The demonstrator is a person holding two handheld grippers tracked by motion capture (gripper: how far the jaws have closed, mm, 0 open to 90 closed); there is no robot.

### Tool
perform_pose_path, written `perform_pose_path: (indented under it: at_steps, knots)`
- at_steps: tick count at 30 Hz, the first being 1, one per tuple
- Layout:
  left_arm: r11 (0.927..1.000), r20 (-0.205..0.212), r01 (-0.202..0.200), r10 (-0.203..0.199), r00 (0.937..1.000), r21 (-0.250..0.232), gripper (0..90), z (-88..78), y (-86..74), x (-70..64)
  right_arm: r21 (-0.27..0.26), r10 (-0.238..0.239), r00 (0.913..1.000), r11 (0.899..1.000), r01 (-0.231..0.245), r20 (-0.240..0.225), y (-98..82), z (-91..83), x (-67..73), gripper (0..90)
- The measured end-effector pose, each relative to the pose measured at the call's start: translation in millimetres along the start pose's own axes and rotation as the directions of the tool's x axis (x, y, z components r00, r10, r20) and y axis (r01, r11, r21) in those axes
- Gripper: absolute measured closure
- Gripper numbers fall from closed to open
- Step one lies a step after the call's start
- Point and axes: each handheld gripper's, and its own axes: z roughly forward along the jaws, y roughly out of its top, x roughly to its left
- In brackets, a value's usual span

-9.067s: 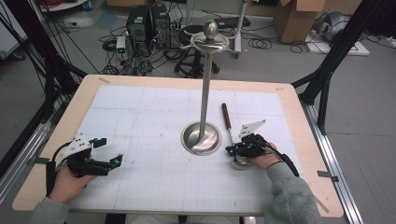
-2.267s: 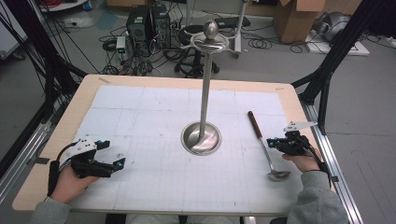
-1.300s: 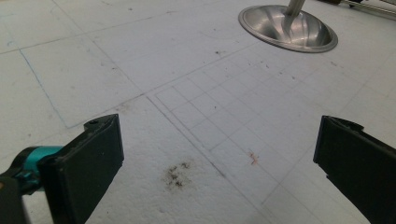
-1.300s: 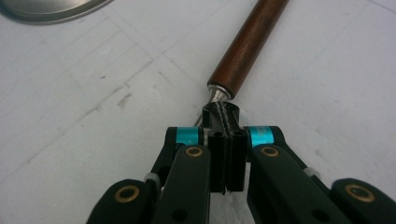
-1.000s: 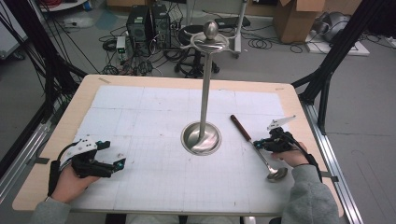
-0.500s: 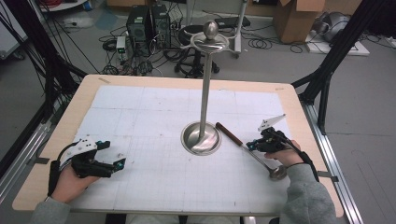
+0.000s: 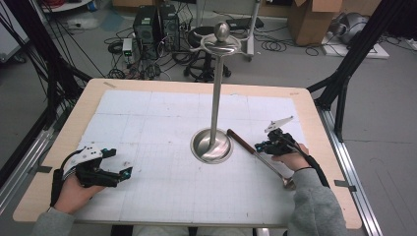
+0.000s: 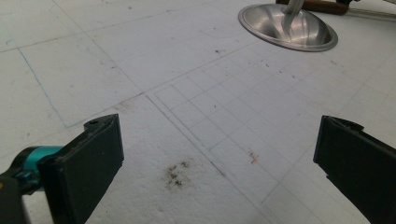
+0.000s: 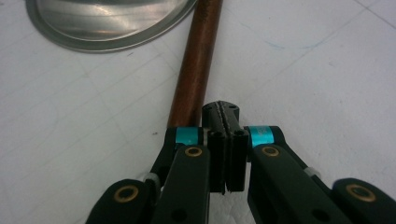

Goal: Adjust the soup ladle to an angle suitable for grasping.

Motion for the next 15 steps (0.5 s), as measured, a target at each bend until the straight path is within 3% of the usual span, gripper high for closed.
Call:
perform_pose_path:
  at_steps: [7, 15]
  knots:
    - [1.0000, -0.001, 0.000, 0.000, 1.0000, 0.001, 2.2, 0.0, 0.0, -0.3, -0.020, 0.016, 0.9999, 1.000, -0.016, -0.006, 0.9, 6.5, -2.3, 90.0]
    - [1.0000, -0.001, 0.000, 0.000, 1.0000, -0.003, 2.2, -0.2, 0.0, -0.2, -0.029, 0.004, 0.9968, 1.000, -0.007, -0.079, 2.7, 9.5, 2.4, 90.0]
